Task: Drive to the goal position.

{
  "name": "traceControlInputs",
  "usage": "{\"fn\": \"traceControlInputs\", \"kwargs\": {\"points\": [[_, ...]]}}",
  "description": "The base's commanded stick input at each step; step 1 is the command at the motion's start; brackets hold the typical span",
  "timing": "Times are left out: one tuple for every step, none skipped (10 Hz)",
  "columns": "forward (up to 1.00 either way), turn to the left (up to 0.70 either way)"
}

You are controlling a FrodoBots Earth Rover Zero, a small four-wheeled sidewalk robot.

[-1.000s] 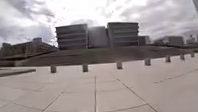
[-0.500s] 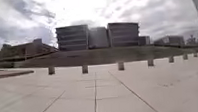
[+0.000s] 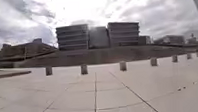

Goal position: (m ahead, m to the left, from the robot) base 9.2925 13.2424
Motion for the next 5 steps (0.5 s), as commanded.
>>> {"fn": "traceControlInputs", "kwargs": {"points": [[0.70,0.00],[0.70,0.00],[0.70,0.00],[0.70,0.00],[0.70,0.00]]}}
